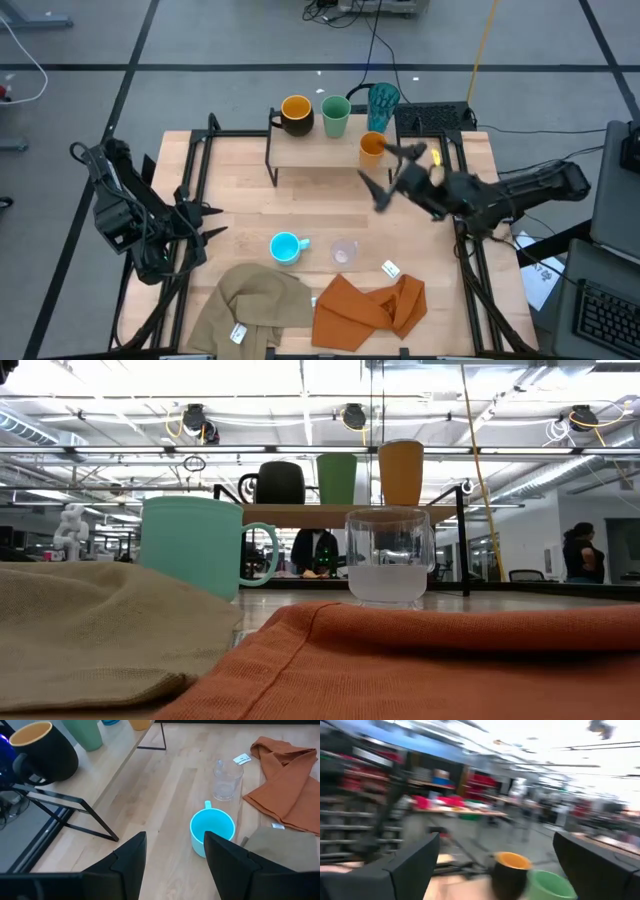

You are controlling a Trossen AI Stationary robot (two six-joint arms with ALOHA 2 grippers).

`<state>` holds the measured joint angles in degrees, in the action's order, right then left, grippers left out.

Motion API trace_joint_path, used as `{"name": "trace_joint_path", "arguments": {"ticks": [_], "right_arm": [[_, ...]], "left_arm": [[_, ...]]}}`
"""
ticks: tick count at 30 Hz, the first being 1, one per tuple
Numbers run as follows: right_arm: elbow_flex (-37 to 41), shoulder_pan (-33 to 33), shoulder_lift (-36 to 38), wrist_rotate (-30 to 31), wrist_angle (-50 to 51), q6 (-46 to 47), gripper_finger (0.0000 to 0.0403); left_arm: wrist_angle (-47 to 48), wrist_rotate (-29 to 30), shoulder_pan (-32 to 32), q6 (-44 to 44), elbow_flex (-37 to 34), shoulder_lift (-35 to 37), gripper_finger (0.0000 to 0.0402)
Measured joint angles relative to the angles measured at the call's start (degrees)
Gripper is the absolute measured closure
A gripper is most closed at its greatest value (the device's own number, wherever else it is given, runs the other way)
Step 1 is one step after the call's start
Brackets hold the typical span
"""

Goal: Stack small to large cups/mugs on shelf
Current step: Put the light blue mug on the shelf

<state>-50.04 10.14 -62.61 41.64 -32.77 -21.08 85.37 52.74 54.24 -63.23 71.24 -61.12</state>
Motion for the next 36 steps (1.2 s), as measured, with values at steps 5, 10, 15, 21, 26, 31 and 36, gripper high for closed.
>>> {"name": "trace_joint_path", "arguments": {"ticks": [5,10,15,21,26,31,36], "right_arm": [[0.02,10.30,2.14,-2.53,3.49,4.71,0.0048],[0.04,16.83,1.72,-2.86,7.13,7.16,0.0072],[0.07,18.86,-0.48,-2.84,8.33,7.35,0.0080],[0.07,18.86,-2.95,-2.77,8.29,6.36,0.0080],[0.07,18.87,-3.67,-2.79,8.82,3.56,0.0080],[0.07,18.86,-3.65,-2.47,9.04,3.60,0.0081],[0.07,18.86,-3.63,-2.20,9.36,3.44,0.0114]], "left_arm": [[-0.01,0.30,-0.04,0.10,0.00,0.00,0.0202],[-1.56,0.87,-0.59,0.18,0.00,0.00,0.0202],[-8.17,-0.28,-3.99,7.00,0.00,0.00,0.0202],[-21.25,-11.52,-12.00,23.35,0.00,-1.95,0.0202],[-25.68,-21.41,-19.66,32.75,0.00,-5.93,0.0202],[-25.13,-27.76,-24.59,34.16,-0.02,-8.63,0.0202],[-25.22,-29.21,-26.21,36.71,-0.02,-9.09,0.0202]]}}
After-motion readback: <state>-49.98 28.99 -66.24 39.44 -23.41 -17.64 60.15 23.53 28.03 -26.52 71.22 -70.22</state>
